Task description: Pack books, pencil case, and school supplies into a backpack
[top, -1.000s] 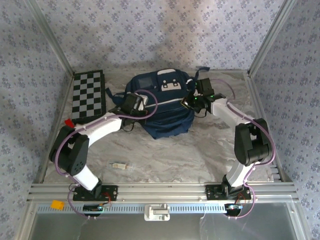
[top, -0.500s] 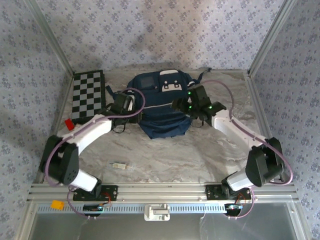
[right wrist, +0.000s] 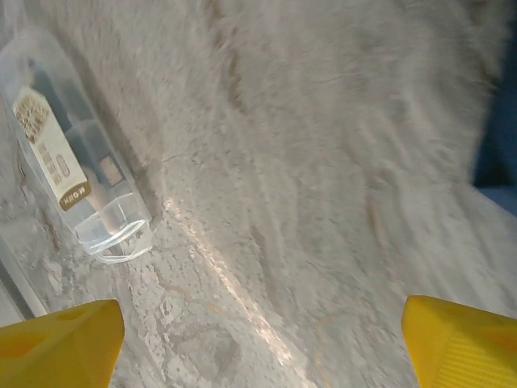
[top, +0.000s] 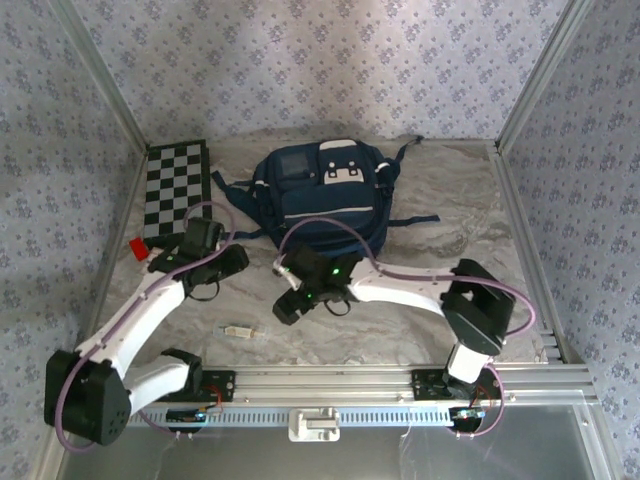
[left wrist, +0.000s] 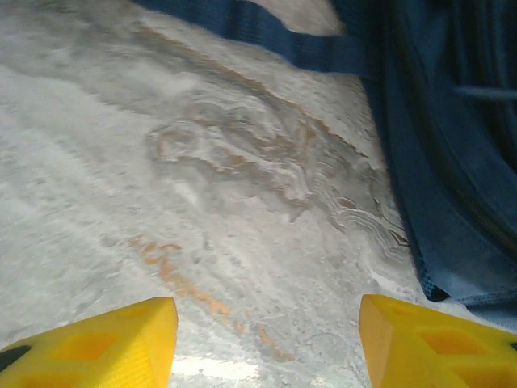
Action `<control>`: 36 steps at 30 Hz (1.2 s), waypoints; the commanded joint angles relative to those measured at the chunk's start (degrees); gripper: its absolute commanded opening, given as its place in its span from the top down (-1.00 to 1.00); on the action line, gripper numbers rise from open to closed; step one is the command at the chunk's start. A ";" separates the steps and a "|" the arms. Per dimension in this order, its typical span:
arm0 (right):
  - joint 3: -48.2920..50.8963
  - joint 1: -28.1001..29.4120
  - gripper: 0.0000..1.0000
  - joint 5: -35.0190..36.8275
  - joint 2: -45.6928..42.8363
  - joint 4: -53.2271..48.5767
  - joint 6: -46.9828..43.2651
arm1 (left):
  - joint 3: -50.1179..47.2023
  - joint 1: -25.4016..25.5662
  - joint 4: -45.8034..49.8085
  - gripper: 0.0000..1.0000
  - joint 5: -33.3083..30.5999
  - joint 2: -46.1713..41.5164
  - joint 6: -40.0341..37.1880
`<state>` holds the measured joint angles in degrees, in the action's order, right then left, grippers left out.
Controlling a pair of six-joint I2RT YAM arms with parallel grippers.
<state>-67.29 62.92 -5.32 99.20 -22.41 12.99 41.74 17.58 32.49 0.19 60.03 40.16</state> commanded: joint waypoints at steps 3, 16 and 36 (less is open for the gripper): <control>-6.83 5.88 -0.83 1.15 5.35 3.68 -10.09 | -1.55 -5.91 5.36 -0.27 2.17 -5.40 3.37; -14.05 10.39 -0.68 5.01 17.32 4.00 -15.87 | -2.34 -11.98 9.17 -0.42 1.41 -8.87 3.72; -18.50 11.00 -0.02 3.29 22.77 -0.80 -19.59 | -2.64 -13.32 9.17 -0.51 1.31 -9.58 3.63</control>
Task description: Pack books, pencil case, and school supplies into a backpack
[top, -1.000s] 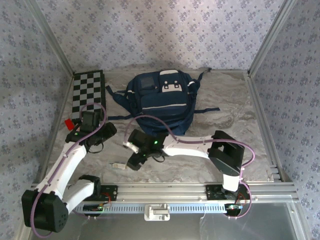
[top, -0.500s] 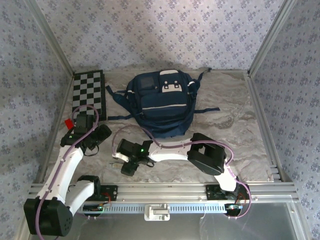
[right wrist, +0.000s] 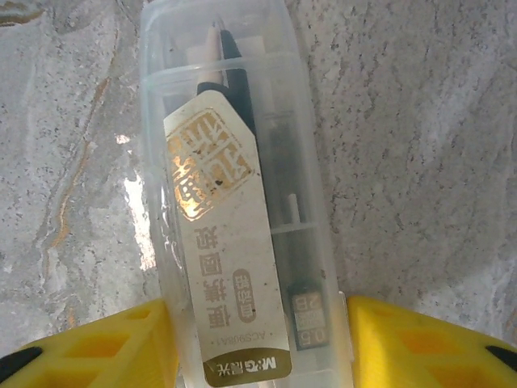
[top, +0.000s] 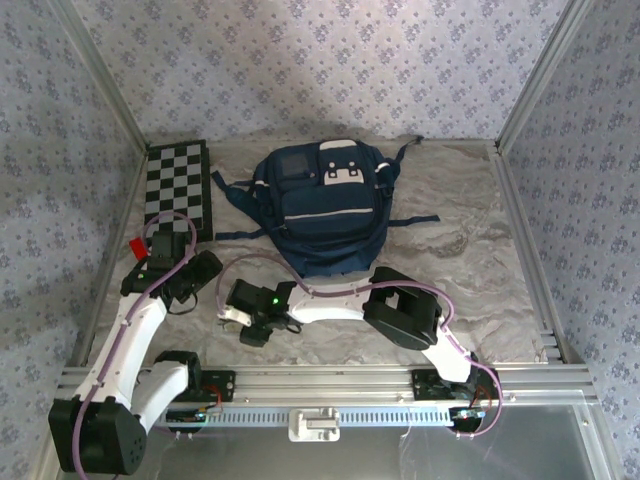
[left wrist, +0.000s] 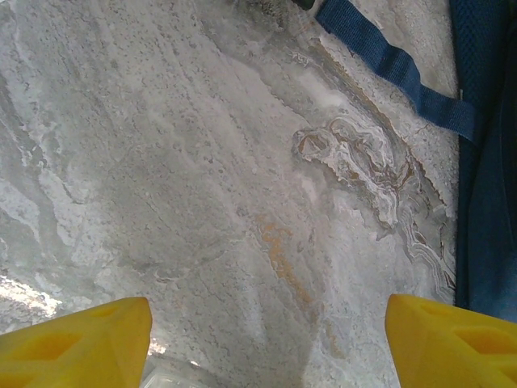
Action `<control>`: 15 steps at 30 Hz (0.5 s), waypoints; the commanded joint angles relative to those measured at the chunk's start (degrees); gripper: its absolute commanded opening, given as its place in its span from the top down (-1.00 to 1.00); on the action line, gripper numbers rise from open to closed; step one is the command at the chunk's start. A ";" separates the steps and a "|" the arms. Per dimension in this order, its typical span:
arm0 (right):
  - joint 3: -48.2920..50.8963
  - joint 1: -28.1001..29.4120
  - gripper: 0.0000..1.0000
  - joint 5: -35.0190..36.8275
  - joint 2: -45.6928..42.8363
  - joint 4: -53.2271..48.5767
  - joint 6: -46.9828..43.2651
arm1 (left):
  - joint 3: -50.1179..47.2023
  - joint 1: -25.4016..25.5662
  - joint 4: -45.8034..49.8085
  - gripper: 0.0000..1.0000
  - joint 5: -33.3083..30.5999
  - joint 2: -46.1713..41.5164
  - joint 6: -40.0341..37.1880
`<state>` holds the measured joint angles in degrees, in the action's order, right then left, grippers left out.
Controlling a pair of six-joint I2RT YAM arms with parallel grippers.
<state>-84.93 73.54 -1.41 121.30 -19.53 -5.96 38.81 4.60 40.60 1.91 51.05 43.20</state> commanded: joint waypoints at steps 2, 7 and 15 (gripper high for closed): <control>-0.23 0.21 0.07 -1.00 -0.62 -3.91 -0.16 | 0.44 -0.29 0.97 -0.52 -0.16 -0.50 0.40; 2.27 -1.71 0.23 -0.89 -4.84 -2.71 2.73 | 1.01 -0.34 -0.24 -0.56 0.63 -0.43 -0.43; 10.68 -4.81 0.26 1.61 -16.87 -1.50 8.93 | 5.90 0.23 0.13 -0.64 1.21 3.33 -3.59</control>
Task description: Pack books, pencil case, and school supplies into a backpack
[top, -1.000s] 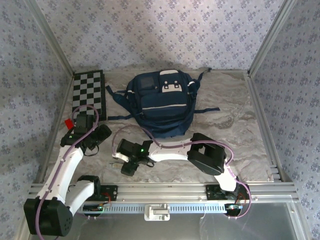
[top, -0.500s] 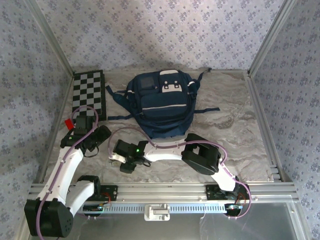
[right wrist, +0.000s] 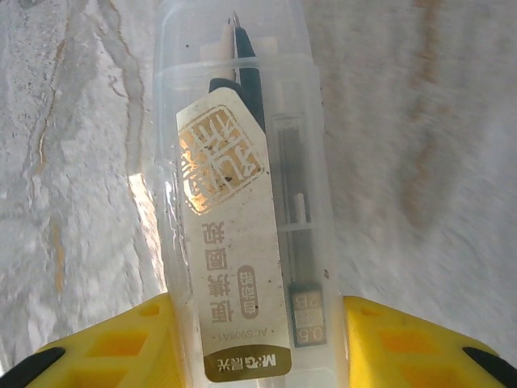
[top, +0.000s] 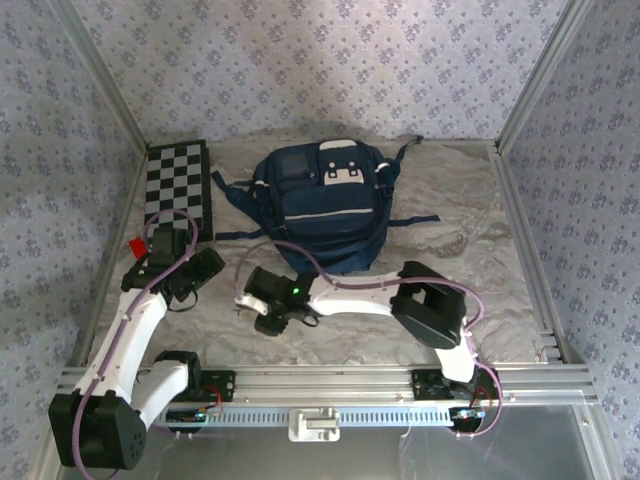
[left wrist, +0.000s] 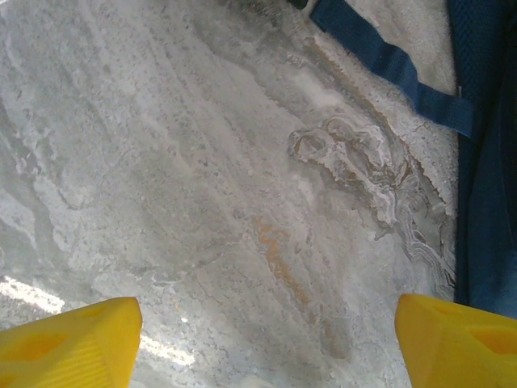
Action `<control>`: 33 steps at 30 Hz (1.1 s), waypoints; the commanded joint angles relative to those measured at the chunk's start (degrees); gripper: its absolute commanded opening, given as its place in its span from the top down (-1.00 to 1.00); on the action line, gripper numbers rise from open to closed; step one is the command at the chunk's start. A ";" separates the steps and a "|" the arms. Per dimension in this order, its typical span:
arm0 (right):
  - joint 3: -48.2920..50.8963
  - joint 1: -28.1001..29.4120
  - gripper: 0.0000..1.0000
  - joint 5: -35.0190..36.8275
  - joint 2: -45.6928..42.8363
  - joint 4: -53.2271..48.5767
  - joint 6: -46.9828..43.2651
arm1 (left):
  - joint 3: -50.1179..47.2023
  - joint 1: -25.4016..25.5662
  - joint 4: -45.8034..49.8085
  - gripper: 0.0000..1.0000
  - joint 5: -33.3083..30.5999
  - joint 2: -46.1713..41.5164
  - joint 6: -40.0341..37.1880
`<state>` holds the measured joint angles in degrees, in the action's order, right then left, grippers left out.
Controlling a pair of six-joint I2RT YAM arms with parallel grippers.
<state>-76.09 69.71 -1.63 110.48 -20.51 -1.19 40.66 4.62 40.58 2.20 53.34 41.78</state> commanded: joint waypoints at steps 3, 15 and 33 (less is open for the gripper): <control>5.08 -3.09 0.27 3.00 -11.75 -2.49 8.05 | 7.29 3.75 -0.55 -0.68 -1.22 3.34 -4.33; 17.92 -17.11 0.27 1.07 -35.17 -13.60 21.97 | 23.15 26.43 -9.59 -0.66 -4.34 22.31 -24.93; 26.41 -39.55 0.25 -4.51 -51.61 -24.71 26.77 | 40.52 39.10 -15.39 -0.61 -9.06 50.04 -56.02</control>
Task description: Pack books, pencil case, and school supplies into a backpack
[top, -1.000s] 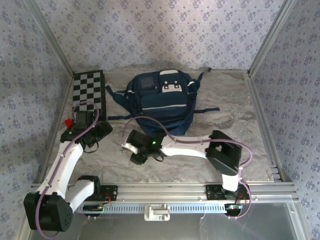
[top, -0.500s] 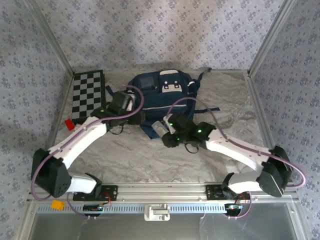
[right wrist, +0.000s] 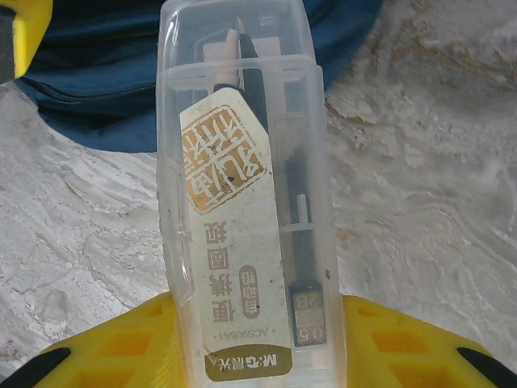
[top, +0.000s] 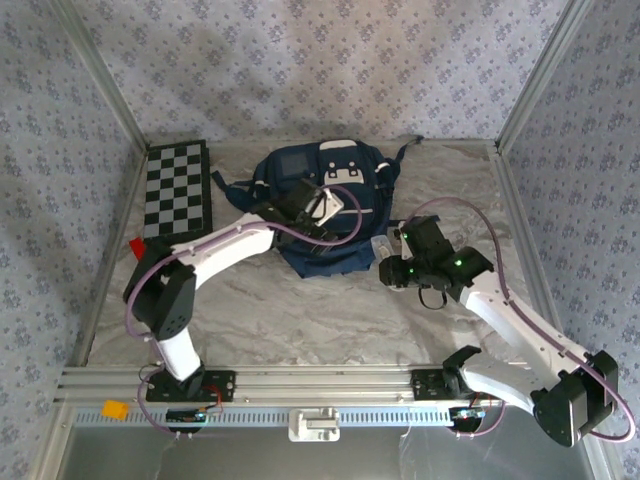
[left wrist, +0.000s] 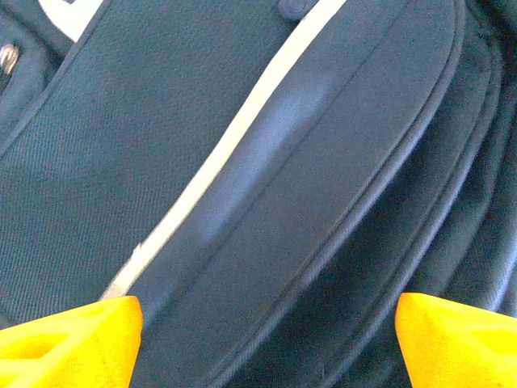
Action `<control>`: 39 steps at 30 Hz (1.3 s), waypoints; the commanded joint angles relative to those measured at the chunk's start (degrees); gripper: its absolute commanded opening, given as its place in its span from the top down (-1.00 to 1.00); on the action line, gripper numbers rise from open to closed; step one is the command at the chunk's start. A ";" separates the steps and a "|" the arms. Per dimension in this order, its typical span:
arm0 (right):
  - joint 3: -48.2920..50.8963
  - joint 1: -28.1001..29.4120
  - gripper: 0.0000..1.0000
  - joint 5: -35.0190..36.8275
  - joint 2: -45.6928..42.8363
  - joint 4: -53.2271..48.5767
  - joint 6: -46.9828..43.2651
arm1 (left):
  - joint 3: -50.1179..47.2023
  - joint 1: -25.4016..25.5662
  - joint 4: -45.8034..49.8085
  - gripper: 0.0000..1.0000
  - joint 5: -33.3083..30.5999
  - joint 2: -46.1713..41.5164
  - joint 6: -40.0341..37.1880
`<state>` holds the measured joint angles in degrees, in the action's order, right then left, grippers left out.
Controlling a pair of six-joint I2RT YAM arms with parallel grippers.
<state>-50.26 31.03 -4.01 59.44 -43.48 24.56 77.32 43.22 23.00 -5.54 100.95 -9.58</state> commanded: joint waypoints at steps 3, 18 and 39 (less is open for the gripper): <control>0.63 -1.75 0.25 -2.75 0.51 -1.19 0.89 | 5.56 0.55 0.59 -0.61 -5.45 5.00 -5.90; -3.72 -2.02 0.25 -2.71 7.77 1.18 -0.17 | 11.95 -2.66 0.85 0.53 -3.79 7.44 -5.80; -14.74 -1.29 0.23 -1.12 23.79 6.06 4.63 | 18.04 -1.91 2.98 1.00 -4.79 7.20 5.79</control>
<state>-62.41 29.39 -6.63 82.04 -38.39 26.26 90.89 41.36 26.15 -9.47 112.84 -11.05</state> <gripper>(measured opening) 0.408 0.094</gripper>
